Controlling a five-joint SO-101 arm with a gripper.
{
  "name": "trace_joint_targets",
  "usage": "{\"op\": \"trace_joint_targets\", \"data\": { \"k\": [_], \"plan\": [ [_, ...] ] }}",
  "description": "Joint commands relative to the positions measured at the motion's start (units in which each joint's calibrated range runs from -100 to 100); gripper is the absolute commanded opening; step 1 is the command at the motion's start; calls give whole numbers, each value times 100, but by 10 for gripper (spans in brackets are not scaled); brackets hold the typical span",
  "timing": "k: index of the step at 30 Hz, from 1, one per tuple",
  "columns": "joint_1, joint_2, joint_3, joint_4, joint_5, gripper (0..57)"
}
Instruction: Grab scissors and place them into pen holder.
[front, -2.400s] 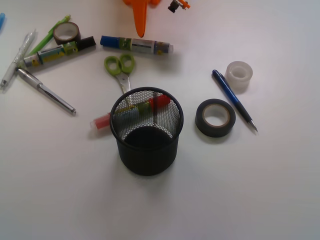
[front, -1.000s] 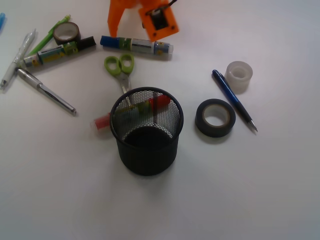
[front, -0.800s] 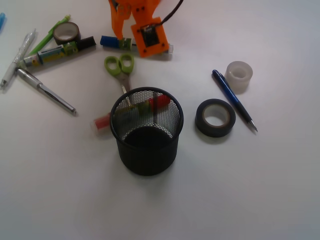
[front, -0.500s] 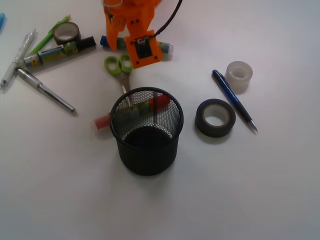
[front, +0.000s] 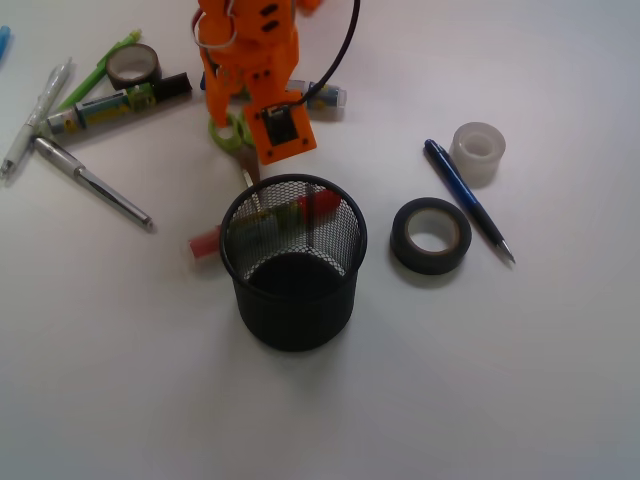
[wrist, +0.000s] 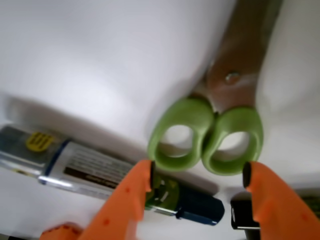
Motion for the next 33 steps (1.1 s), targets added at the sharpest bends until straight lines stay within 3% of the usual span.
{"op": "trace_joint_targets", "data": {
  "k": [1,14,21,26,33],
  "plan": [
    [287,-27,-152,129,39,206],
    [-169,-27,-224,164,-10,201],
    [-117,-27,-197,42,-49,198],
    [-117,-27,-224,-203,44,150],
    [25,-18,-152,-256,73,165]
  ]
}}
